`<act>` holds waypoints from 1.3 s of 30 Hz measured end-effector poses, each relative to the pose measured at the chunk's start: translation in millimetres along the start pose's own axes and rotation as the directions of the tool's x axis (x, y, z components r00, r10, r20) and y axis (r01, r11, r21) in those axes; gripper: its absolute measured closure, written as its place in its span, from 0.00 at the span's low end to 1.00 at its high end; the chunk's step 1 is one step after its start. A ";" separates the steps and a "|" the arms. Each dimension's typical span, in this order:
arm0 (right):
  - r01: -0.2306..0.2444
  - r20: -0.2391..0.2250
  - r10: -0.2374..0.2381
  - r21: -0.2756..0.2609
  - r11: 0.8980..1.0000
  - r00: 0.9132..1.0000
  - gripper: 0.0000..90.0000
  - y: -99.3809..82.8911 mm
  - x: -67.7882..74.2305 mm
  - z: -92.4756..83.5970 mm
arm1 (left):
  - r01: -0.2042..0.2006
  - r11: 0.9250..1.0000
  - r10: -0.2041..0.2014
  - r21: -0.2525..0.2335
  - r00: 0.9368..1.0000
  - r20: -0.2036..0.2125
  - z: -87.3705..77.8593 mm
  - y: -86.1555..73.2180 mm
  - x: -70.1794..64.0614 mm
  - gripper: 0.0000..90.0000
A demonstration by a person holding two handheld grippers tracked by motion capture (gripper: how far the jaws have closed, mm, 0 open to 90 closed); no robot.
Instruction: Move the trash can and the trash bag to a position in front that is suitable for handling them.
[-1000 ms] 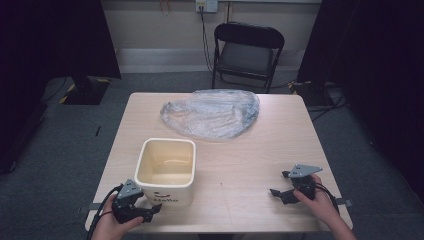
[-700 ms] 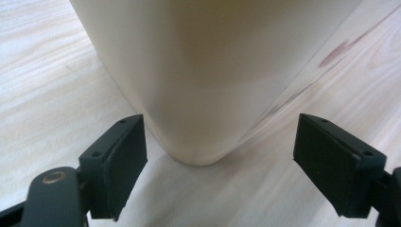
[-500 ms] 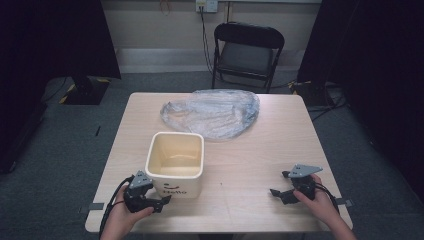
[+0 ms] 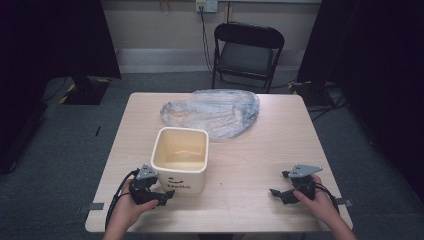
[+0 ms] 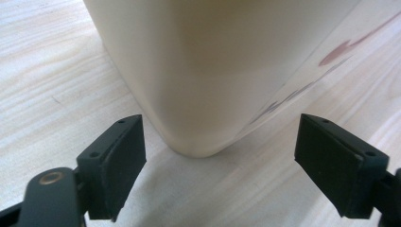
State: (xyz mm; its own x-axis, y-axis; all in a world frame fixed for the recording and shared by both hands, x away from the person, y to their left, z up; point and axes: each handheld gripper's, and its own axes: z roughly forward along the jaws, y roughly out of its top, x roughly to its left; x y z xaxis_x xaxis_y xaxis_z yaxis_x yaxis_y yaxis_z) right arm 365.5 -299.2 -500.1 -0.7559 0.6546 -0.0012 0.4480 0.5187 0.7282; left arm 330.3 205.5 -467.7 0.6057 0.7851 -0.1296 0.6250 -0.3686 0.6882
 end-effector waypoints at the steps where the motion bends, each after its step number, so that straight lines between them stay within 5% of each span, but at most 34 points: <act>1: 0.000 0.001 0.000 0.000 1.000 1.000 0.13 0.0 0.0 0.0 | 0.005 1.000 -0.005 0.004 1.000 0.002 0.8 1.0 0.0 0.18; 15: 0.000 0.000 0.000 0.000 1.000 1.000 0.13 0.0 0.0 0.0 | 0.000 1.000 0.000 -0.006 1.000 -0.004 17.1 26.5 -4.5 0.17; 39: 0.000 -0.001 0.000 0.000 1.000 1.000 0.13 0.0 0.0 0.0 | 0.017 1.000 -0.017 -0.027 1.000 -0.024 35.0 41.9 -8.8 0.17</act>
State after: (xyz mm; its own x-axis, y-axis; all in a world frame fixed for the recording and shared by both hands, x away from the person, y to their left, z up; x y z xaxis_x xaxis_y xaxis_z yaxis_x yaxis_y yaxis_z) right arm 365.5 -299.2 -500.1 -0.7564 0.6541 -0.0011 0.4476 0.5188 0.7284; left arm 368.4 165.7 -462.7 0.5829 0.8030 -0.1243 0.6215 -0.3421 0.7048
